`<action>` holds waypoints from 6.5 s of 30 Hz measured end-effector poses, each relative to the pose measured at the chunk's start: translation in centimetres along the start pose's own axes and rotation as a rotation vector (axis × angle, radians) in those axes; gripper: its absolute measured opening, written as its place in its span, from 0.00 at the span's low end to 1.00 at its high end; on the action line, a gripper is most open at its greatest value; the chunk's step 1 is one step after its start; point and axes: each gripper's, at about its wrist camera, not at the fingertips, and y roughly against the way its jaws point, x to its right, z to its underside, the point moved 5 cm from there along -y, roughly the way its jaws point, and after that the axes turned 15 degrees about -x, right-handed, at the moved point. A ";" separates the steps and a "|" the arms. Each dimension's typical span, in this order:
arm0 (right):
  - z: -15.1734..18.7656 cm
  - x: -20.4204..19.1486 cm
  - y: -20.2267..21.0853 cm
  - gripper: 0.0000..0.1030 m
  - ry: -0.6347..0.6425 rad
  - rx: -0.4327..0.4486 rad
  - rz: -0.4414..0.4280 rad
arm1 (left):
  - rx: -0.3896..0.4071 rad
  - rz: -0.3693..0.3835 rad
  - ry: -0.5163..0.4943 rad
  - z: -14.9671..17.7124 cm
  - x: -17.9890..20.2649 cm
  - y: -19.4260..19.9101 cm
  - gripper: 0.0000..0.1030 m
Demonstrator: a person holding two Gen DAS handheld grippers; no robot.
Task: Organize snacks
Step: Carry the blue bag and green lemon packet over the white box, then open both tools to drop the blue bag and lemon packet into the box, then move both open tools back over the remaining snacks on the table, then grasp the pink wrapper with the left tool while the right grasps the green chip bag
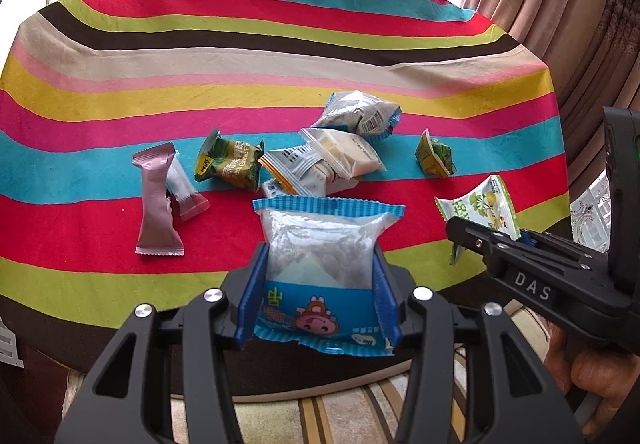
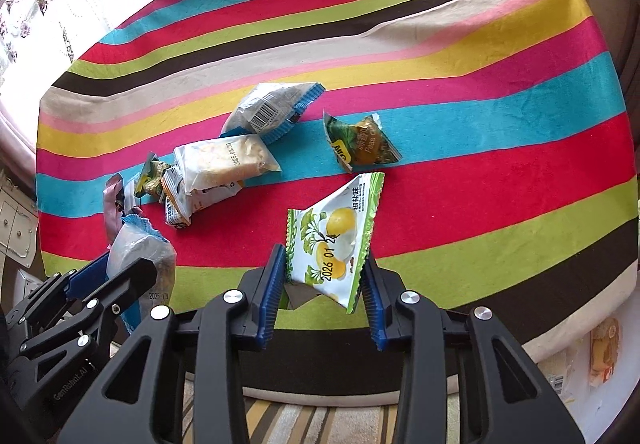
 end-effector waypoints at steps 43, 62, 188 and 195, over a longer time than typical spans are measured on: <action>9.4 21.2 6.6 0.35 -0.292 0.065 0.086 | -0.094 0.070 -0.404 4.0 23.0 -1.9 0.47; 12.7 27.0 6.3 0.36 -0.406 0.036 0.119 | -0.188 0.115 -0.545 6.4 30.1 -4.1 0.47; -5.1 3.1 -2.0 0.37 -0.001 0.069 0.142 | 0.084 -0.055 0.303 -2.2 -9.8 0.3 0.16; -2.4 4.9 0.1 0.37 -0.027 0.073 0.140 | 0.079 -0.044 0.254 -1.4 -6.9 1.0 0.16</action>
